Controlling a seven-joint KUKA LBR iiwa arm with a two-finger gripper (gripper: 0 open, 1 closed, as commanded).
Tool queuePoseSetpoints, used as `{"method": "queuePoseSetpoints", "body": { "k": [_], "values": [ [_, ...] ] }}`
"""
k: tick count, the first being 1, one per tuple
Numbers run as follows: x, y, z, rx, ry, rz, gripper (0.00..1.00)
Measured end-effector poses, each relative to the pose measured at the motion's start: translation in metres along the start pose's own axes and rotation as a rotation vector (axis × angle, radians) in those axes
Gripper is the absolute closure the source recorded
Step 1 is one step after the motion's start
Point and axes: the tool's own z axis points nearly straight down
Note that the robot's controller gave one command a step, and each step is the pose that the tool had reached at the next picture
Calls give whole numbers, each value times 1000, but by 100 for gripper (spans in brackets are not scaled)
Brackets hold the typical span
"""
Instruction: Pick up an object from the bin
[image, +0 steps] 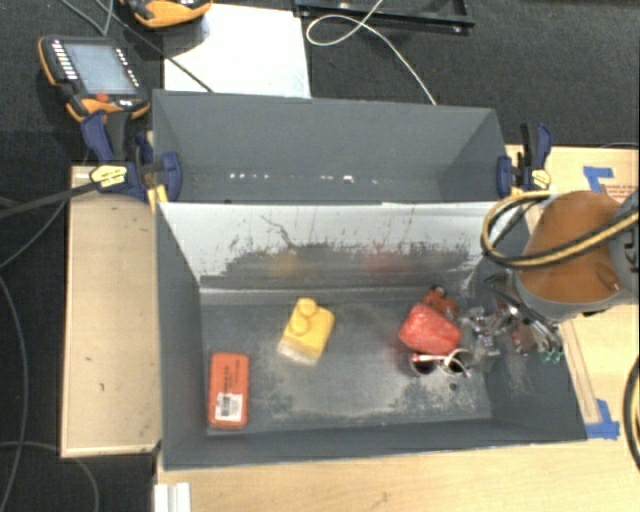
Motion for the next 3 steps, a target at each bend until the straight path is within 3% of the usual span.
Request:
{"method": "queuePoseSetpoints", "body": {
  "k": [3],
  "values": [
    [2, 1, -35, -3, 7, 1, 100]
  ]
}}
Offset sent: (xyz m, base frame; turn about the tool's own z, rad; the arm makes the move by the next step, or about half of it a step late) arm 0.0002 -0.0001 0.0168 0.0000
